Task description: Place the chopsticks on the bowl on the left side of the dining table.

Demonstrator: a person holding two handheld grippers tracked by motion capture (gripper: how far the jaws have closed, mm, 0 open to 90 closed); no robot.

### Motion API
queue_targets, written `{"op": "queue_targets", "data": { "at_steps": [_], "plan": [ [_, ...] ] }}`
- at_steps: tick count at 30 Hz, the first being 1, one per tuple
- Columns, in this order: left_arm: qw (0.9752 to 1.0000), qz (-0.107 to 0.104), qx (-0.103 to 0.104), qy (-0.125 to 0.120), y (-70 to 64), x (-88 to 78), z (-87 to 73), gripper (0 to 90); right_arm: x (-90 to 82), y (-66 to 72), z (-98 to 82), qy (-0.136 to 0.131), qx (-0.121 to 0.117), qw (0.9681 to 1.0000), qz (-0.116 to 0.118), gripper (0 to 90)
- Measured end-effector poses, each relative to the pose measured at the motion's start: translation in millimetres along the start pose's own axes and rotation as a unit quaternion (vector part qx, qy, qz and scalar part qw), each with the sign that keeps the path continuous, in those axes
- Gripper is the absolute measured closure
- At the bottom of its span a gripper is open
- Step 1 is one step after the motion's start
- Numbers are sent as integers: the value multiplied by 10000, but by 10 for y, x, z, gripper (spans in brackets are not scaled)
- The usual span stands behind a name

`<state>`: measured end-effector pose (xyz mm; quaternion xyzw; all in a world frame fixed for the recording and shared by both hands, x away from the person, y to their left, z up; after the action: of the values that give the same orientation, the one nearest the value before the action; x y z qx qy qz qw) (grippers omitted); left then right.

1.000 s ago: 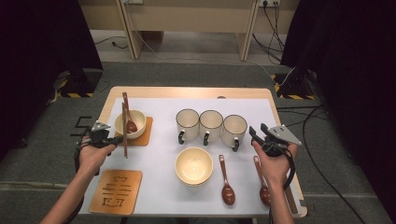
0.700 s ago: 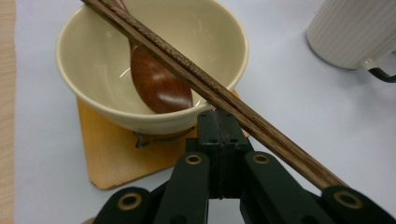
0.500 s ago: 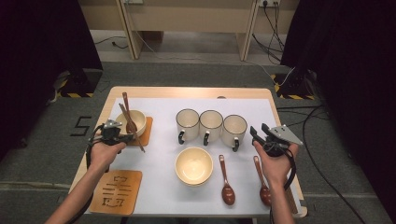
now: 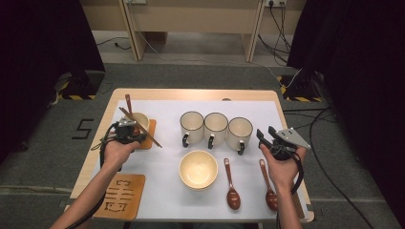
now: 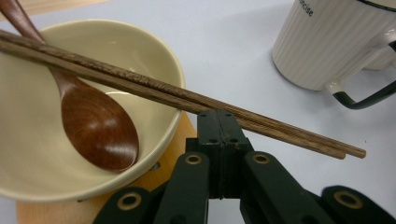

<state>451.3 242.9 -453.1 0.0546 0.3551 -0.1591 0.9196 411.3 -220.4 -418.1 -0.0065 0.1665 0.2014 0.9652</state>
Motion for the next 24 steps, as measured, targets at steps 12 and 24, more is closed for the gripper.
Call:
{"op": "queue_targets", "data": {
  "at_steps": [12,24],
  "plan": [
    [10000,-65,16,16,-95,148,151,889,-3,-12,-5,-13,6,10000,-5,522],
    [9984,475,-217,-193,340,194,580,889,-4,-19,-1,-42,27,10000,1,522]
  ]
}}
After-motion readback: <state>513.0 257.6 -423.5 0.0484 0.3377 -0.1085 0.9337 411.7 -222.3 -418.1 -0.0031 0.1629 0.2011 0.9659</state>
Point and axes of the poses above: each handheld gripper's, and its own axes: x roughly forward along the jaws, z roughly out of its top, y roughly to its left, the point moved 3 cm from there along x, roughly forward along the jaws, and after that the axes turned 7 degrees about z, right-handed, at the moved point
